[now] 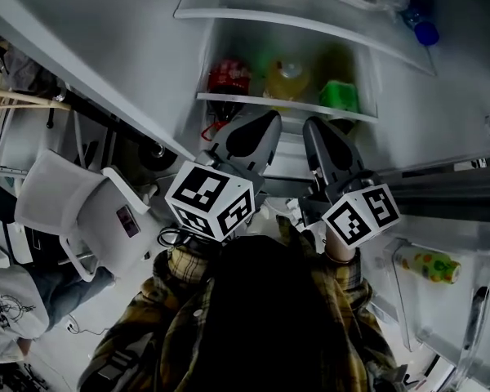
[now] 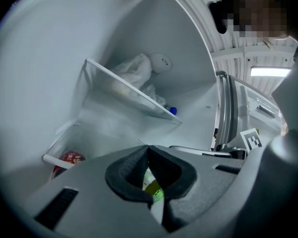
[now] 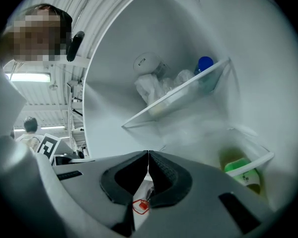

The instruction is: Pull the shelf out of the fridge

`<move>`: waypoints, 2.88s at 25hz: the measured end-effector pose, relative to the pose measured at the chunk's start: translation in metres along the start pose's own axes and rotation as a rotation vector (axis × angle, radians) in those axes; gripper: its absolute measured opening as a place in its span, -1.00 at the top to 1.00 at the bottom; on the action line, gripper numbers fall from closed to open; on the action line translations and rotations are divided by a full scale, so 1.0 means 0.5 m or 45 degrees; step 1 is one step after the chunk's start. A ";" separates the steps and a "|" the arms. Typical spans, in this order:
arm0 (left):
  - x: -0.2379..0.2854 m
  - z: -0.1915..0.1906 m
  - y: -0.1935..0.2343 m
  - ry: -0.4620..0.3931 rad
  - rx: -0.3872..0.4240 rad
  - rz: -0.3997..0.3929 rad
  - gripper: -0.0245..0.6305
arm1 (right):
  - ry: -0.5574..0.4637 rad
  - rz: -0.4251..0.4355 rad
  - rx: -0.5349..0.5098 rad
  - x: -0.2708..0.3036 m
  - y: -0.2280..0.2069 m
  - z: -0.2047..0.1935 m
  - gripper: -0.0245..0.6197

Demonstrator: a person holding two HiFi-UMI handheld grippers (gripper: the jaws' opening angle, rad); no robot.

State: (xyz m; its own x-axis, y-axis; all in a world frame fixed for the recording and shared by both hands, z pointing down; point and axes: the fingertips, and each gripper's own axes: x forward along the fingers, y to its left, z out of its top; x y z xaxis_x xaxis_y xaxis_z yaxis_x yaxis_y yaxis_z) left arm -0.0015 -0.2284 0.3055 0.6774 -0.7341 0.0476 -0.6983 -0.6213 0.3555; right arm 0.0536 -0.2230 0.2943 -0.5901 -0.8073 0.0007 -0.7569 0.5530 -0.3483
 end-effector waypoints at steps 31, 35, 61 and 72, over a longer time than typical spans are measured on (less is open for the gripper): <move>0.064 -0.037 0.041 0.045 -0.151 0.070 0.43 | 0.066 0.039 0.243 0.017 -0.095 -0.032 0.51; 0.066 -0.040 0.042 0.052 -0.168 0.063 0.32 | 0.073 0.030 0.282 0.018 -0.102 -0.036 0.46; 0.074 -0.167 0.103 0.189 -0.495 0.093 0.32 | 0.147 -0.068 0.519 0.013 -0.187 -0.140 0.45; 0.105 -0.161 0.130 0.165 -0.576 0.089 0.32 | 0.098 -0.051 0.693 0.044 -0.214 -0.143 0.45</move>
State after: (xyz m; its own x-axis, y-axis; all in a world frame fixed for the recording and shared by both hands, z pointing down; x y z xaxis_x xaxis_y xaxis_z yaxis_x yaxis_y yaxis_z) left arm 0.0075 -0.2854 0.4064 0.6760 -0.7116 0.1916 -0.5918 -0.3692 0.7166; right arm 0.1014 -0.2852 0.3984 -0.5983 -0.7967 0.0857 -0.5367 0.3190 -0.7812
